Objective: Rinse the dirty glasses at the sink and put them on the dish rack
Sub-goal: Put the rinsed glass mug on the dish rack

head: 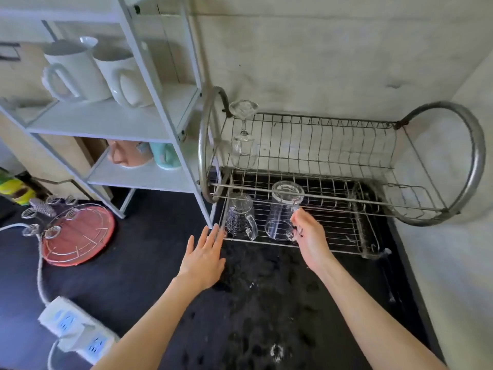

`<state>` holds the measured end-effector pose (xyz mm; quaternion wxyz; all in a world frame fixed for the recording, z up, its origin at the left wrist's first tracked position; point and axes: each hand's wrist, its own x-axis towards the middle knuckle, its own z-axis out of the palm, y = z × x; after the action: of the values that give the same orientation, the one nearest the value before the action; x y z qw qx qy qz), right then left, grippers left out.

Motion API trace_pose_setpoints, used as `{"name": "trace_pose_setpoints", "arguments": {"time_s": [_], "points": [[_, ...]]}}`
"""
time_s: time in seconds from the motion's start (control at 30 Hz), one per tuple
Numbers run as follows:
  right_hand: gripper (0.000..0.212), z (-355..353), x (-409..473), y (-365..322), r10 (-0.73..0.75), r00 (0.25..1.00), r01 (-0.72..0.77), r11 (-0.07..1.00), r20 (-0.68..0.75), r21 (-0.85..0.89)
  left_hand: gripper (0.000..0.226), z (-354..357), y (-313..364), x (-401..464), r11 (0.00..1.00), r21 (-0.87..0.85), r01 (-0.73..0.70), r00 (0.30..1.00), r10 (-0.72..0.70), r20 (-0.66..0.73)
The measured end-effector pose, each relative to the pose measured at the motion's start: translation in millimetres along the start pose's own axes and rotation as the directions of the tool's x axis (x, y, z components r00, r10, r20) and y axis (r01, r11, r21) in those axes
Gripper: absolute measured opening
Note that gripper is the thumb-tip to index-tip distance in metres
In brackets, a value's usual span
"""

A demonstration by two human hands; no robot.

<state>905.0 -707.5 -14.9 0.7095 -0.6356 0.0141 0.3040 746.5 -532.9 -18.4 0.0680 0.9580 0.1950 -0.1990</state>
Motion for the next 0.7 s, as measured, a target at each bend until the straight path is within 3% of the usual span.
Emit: {"name": "trace_pose_setpoints", "arguments": {"time_s": [0.07,0.17,0.27,0.53,0.7], "points": [[0.038,3.2,10.6,1.6,0.025,0.999,-0.023,0.999,0.034,-0.039,0.068,4.7,-0.7,1.3,0.999,0.031,0.026,1.0,-0.026,0.015],[0.016,13.8,16.3,-0.9,0.022,0.998,-0.02,0.999,0.056,-0.046,0.067,8.3,-0.9,1.0,0.999,0.034,0.038,0.999,-0.039,0.017],[0.012,20.4,18.9,-1.4,-0.007,0.998,0.01,0.998,0.057,-0.055,0.065,9.9,-0.5,2.1,0.999,-0.027,0.038,0.999,-0.039,-0.018],[0.028,9.7,7.9,24.4,0.0,0.981,0.042,0.976,0.195,-0.211,0.066,10.2,0.6,4.4,0.99,-0.13,0.05,0.998,-0.054,-0.024],[0.028,13.0,0.2,16.0,0.004,0.987,0.048,0.945,0.158,-0.323,0.069,6.0,4.6,1.8,0.991,-0.115,0.064,0.998,-0.063,0.008]]}}
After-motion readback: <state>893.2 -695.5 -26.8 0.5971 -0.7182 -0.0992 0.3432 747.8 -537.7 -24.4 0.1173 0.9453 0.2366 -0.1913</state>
